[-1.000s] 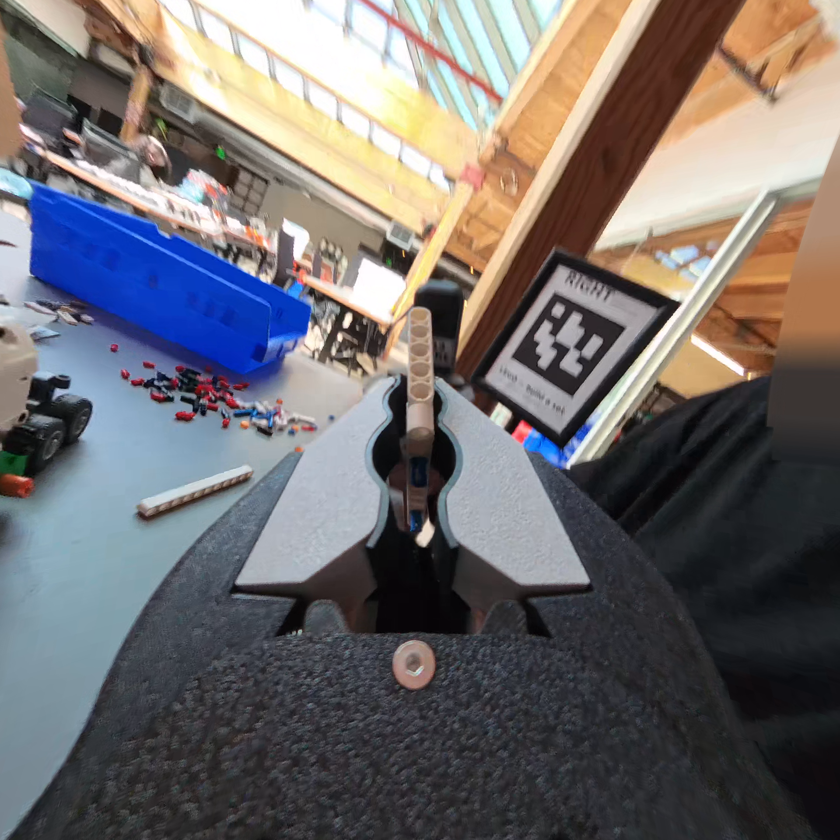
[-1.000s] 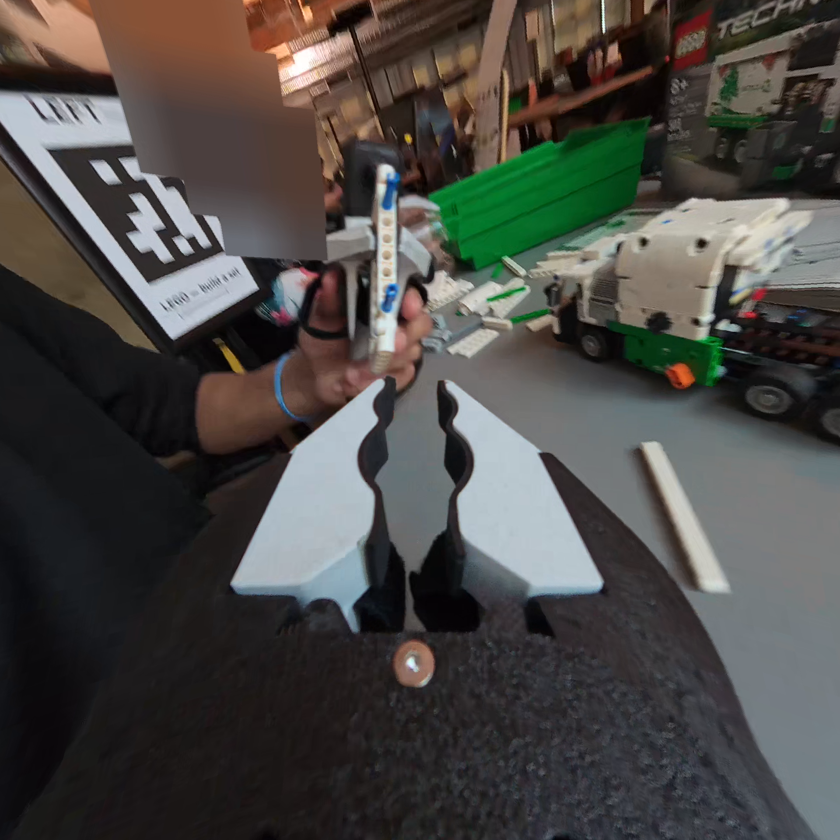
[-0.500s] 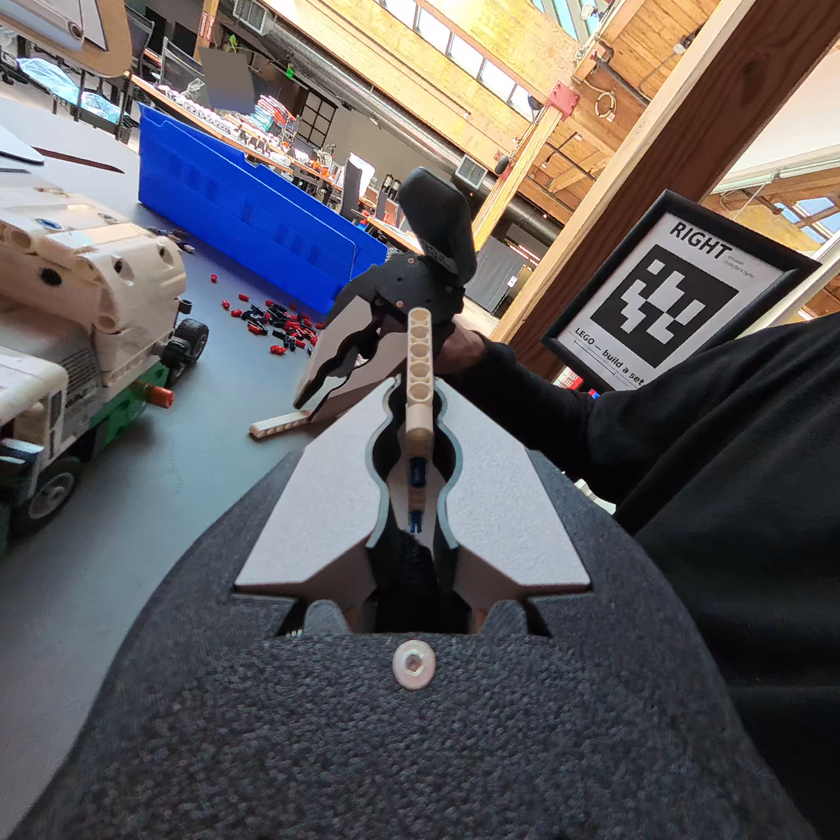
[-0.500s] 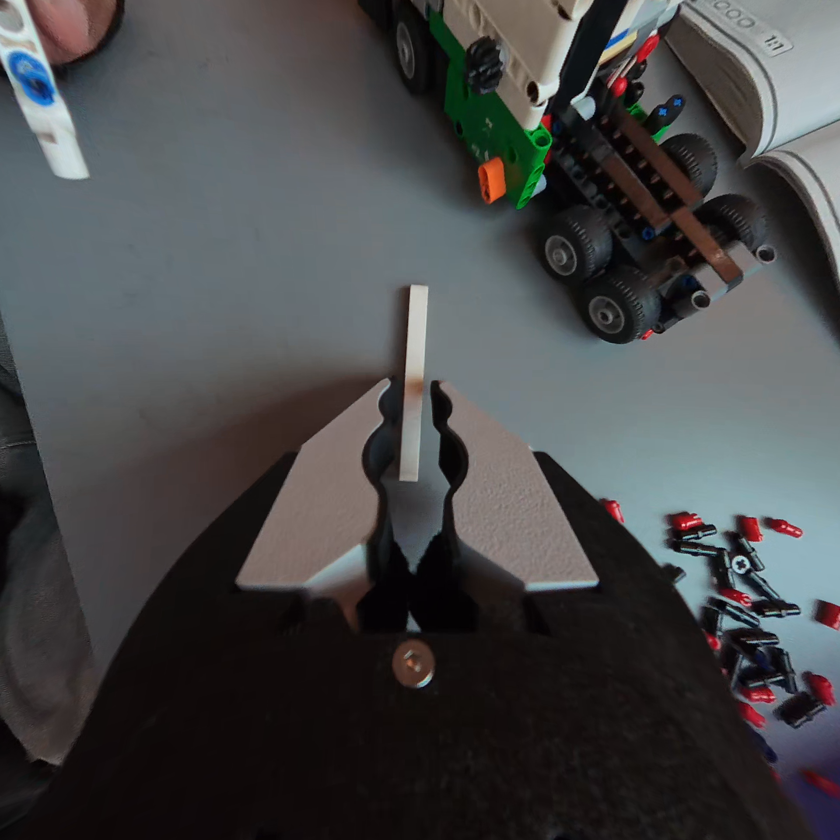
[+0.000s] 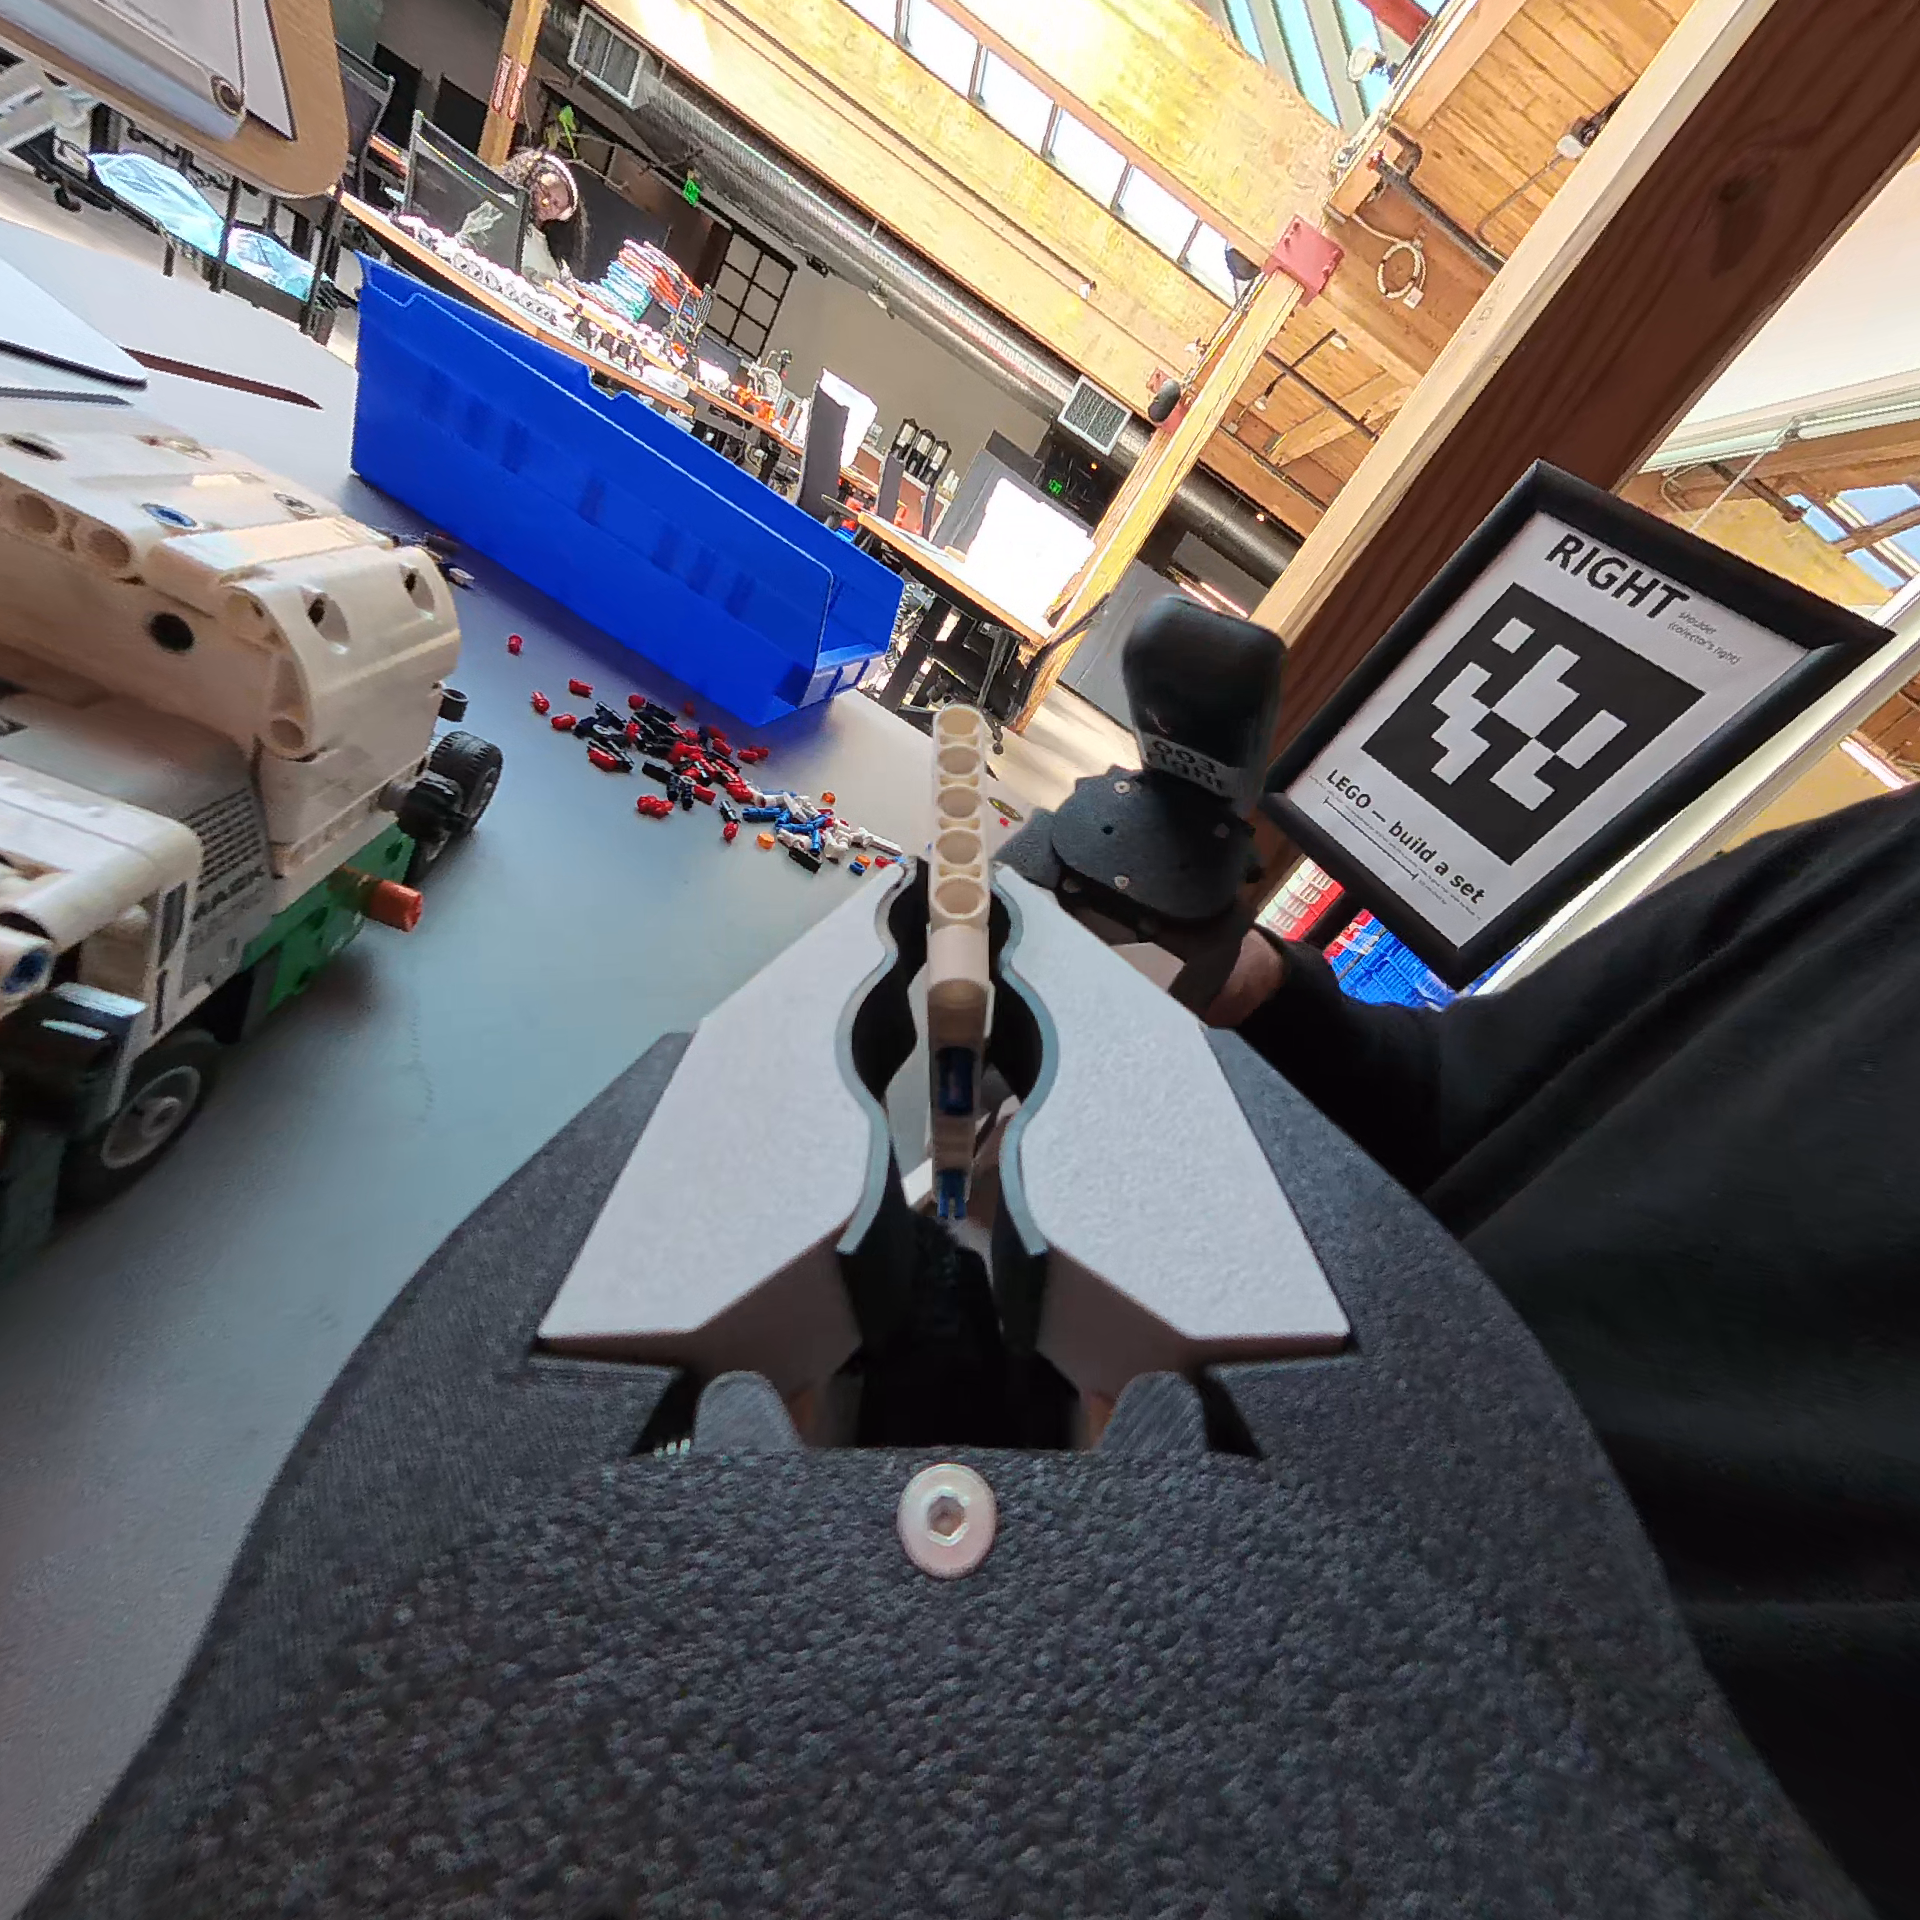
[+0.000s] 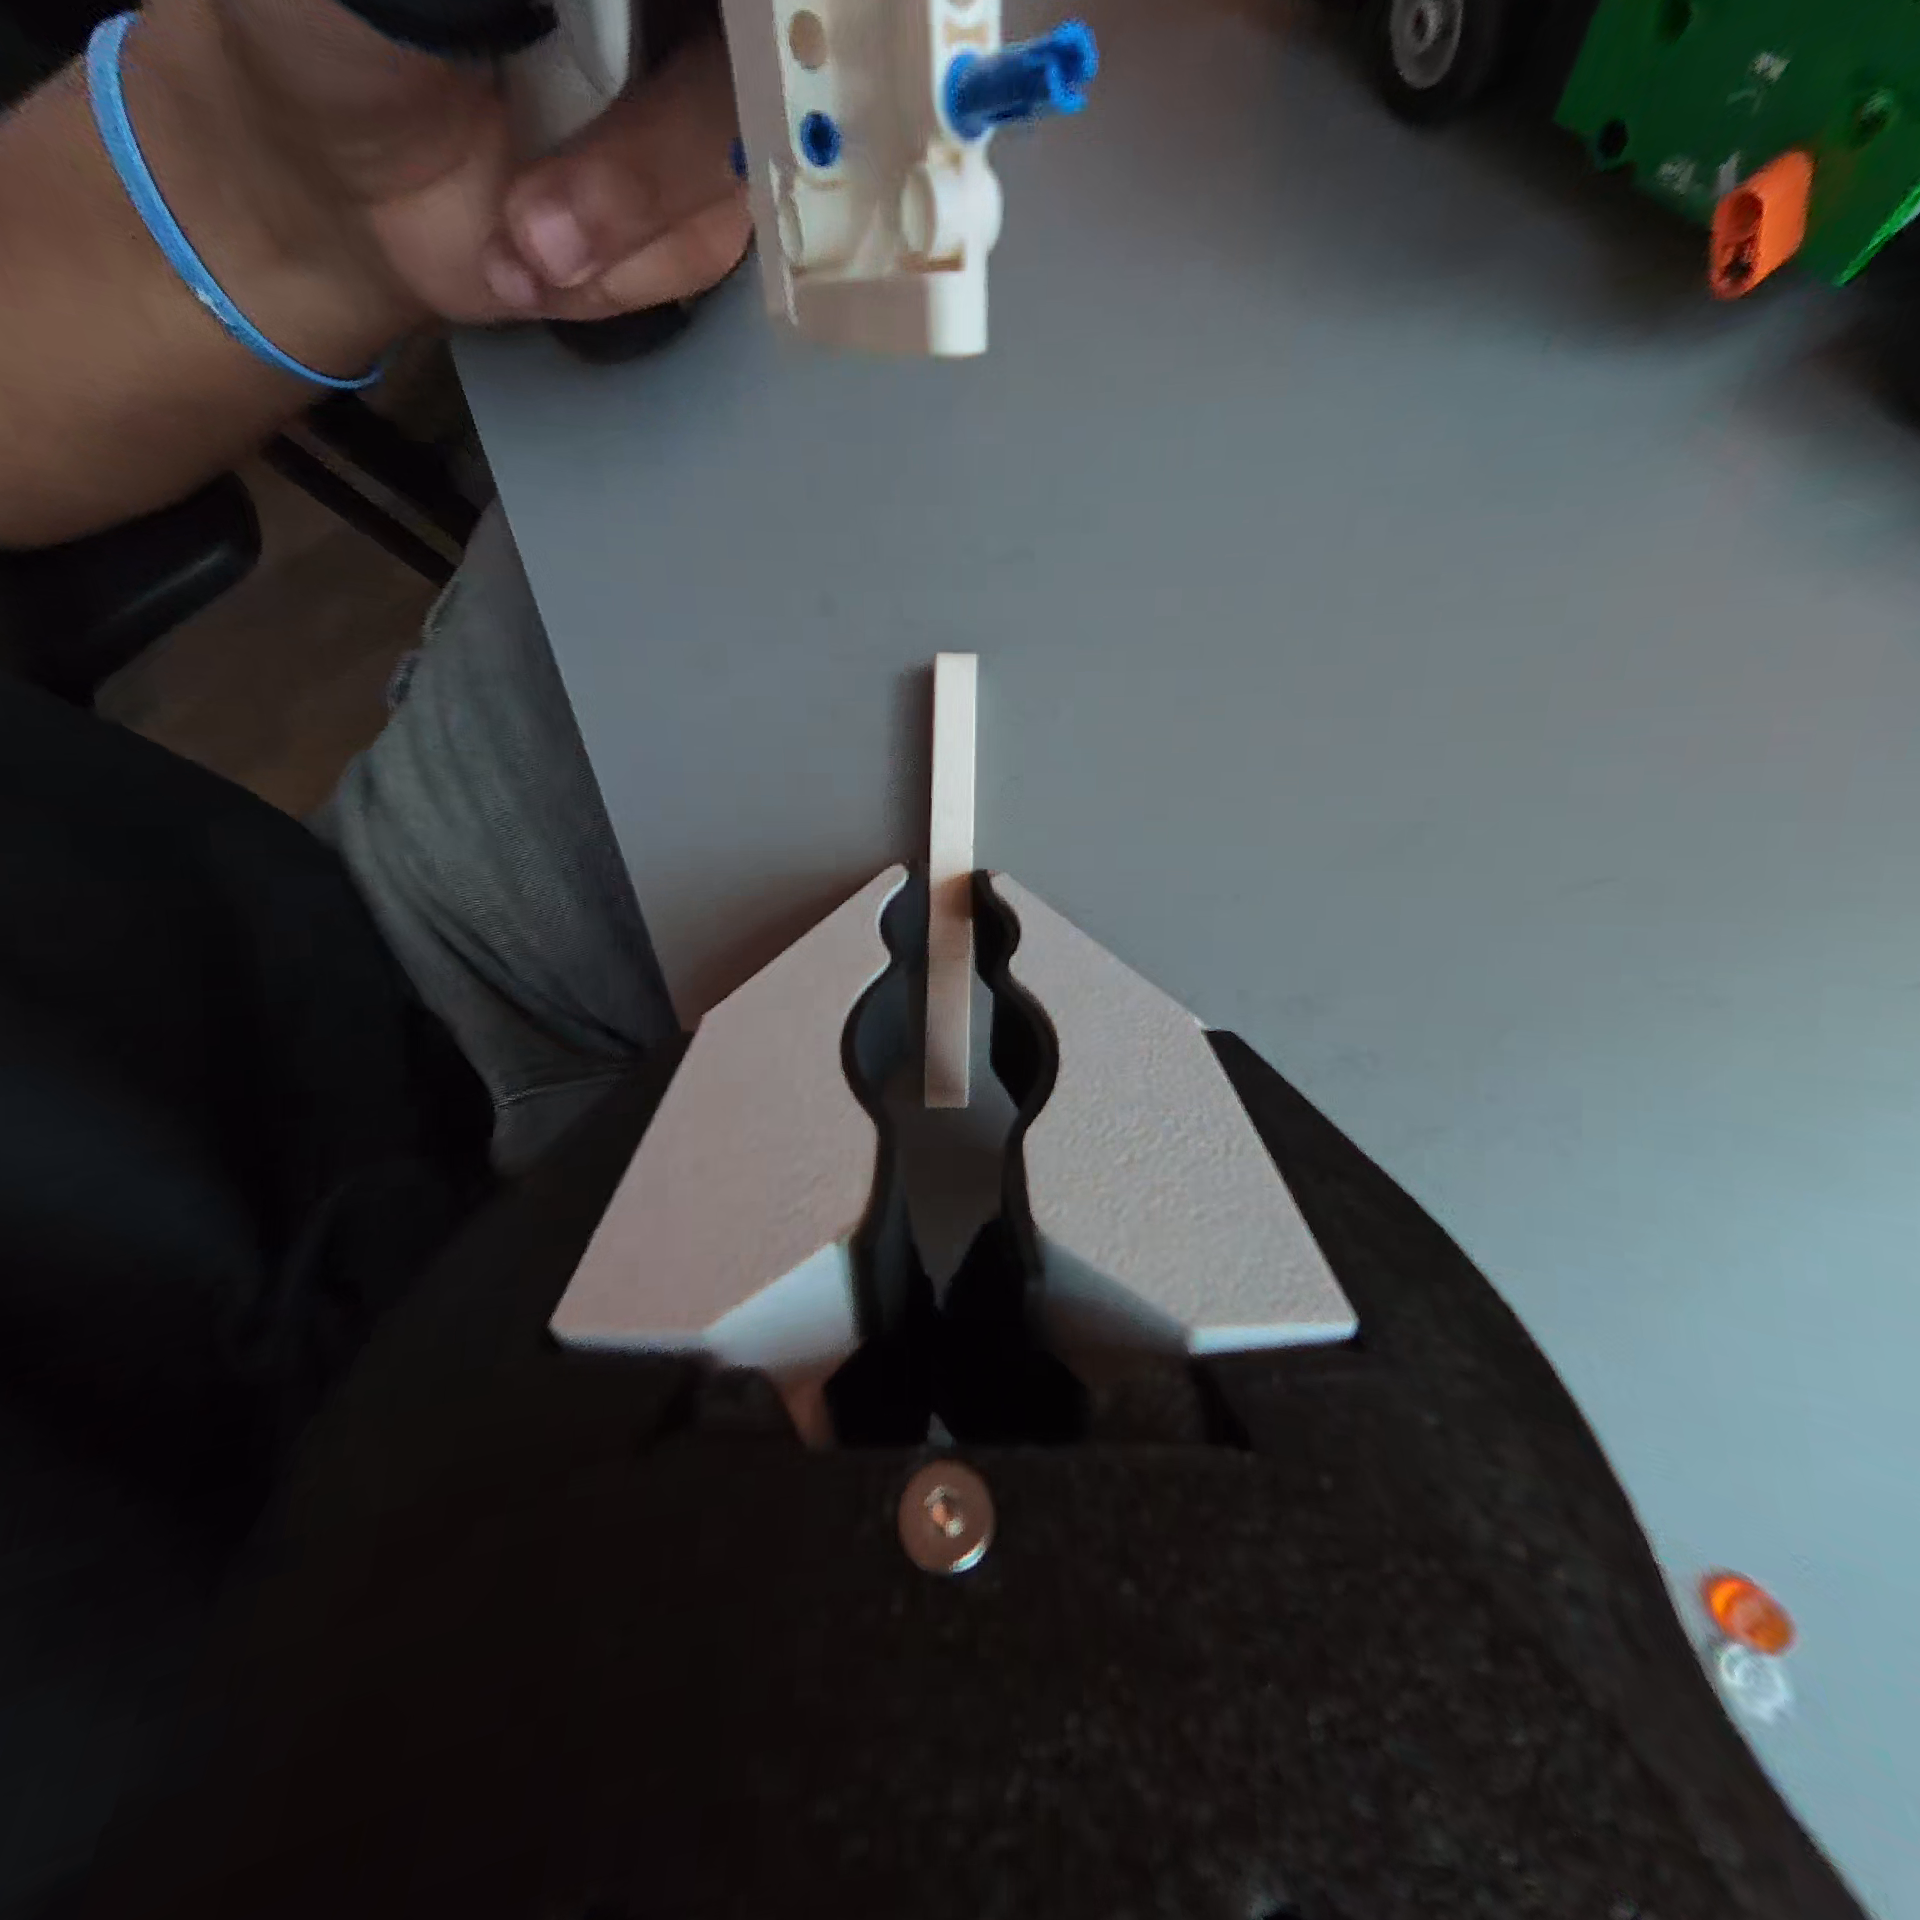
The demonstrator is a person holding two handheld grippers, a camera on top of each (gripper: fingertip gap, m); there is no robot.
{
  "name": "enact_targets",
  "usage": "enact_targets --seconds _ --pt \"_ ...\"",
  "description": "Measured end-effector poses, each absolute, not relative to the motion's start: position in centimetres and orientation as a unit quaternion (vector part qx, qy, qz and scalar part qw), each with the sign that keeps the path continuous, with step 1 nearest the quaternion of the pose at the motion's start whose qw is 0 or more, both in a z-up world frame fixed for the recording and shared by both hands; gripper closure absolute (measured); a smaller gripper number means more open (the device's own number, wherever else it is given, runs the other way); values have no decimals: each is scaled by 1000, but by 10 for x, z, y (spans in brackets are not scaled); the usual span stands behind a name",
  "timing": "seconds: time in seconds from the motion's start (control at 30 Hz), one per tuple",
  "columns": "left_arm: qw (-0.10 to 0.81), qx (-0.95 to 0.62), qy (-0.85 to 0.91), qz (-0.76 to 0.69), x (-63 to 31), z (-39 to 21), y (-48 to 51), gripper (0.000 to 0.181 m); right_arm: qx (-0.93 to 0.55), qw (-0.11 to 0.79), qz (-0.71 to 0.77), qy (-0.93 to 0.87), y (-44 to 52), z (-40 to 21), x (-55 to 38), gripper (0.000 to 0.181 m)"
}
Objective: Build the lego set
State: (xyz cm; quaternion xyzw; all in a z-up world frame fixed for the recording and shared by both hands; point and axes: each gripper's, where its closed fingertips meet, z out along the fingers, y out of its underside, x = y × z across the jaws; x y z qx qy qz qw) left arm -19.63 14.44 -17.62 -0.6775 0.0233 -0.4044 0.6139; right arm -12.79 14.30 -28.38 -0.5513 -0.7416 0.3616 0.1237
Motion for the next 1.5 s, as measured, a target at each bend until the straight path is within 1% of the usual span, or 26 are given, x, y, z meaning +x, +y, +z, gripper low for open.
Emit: enact_targets --seconds 0.13,0.27,0.4,0.53,0.63,0.73,0.83,0.97,1.07,1.3,1.43,1.5 --pt "619 -675 16 -401 -198 -175 145 175 -539 240 322 -741 157 -271 -133 174" --pt "633 -666 3 -395 -199 -172 148 175 -521 381 376 -665 180 -206 -155 175" --pt "643 -644 -6 -413 -191 -166 148 175 -475 470 385 -637 175 -173 -174 175" --pt "658 -630 -6 -412 -187 -162 145 175 -445 532 334 -638 173 -169 -187 175" --pt "661 -623 -14 -419 -188 -161 144 175 -443 522 345 -642 167 -167 -187 175" --pt "660 -620 -13 -424 -188 -160 143 175 -432 531 345 -643 165 -165 -187 175" --pt "658 -622 -13 -424 -188 -161 143 175 -434 565 335 -617 170 -155 -186 175" --pt "657 -623 -14 -425 -188 -161 144 175 -419 561 346 -625 160 -156 -188 175" --pt "654 -627 -13 -424 -187 -163 145 175 -403 579 336 -623 159 -155 -187 175" --pt "647 -632 -12 -427 -185 -165 146 175 -389 571 318 -649 160 -160 -187 174" --pt "635 -646 -22 -423 -186 -170 149 175 -367 587 266 -671 164 -167 -187 174" --pt "630 -650 -26 -425 -186 -172 151 175 -364 580 250 -684 166 -169 -187 175"
